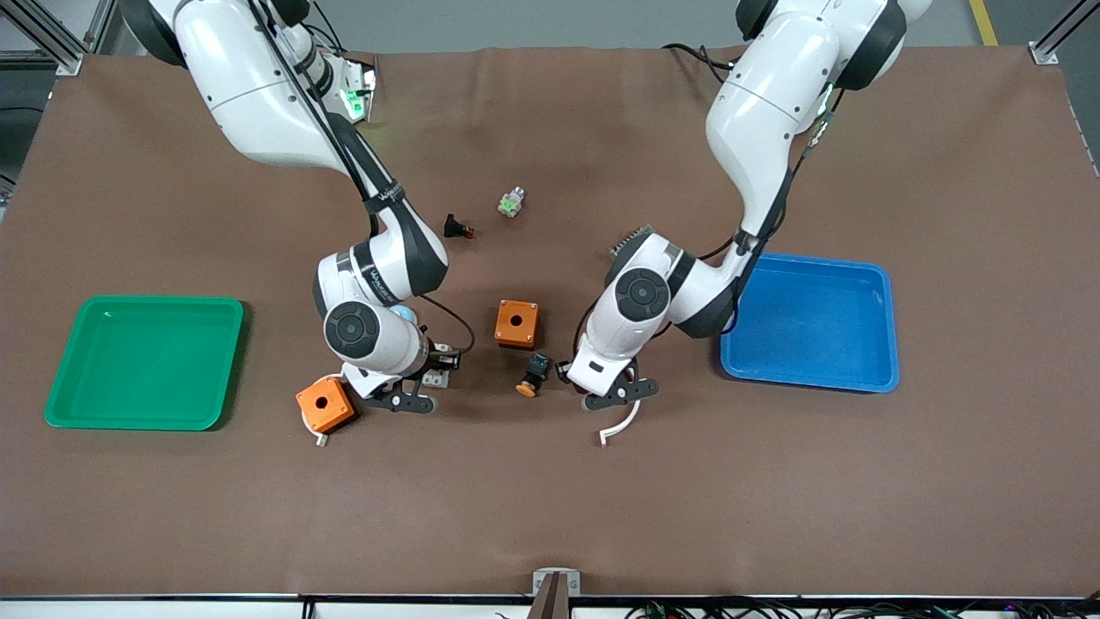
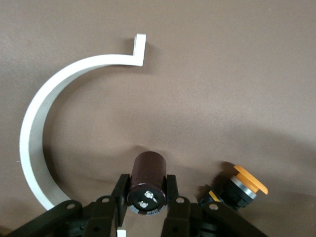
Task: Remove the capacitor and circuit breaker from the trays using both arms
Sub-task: 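Set the capacitor beside the white arc while the right gripper releases the breaker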
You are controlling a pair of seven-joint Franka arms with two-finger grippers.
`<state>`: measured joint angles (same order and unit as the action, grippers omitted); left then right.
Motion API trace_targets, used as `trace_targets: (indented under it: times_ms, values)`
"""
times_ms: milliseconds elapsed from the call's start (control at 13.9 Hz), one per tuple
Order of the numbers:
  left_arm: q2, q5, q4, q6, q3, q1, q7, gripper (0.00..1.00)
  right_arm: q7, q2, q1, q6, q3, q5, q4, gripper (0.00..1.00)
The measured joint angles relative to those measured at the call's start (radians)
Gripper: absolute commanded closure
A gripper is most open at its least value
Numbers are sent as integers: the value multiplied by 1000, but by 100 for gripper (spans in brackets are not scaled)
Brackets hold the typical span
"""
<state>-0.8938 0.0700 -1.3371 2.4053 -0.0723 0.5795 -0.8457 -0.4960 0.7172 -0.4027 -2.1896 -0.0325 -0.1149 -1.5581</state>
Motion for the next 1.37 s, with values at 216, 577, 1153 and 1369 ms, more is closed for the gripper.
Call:
trace_targets:
  times_ms: [216, 577, 1153, 1369]
  values:
    - [-11, 0, 1, 0, 10, 12, 0, 53, 0, -1, -1, 1, 0, 0, 3, 0]
    - [-14, 0, 10, 1, 35, 21, 1, 23, -3, -88, 15, 124, 20, 0, 52, 0]
    - [101, -17, 45, -66, 70, 13, 1, 0, 97, -380, 217, 437, 30, 4, 104, 0]
    - [215, -73, 16, -208, 79, -42, 34, 0, 231, -467, 294, 543, 32, 4, 107, 0]
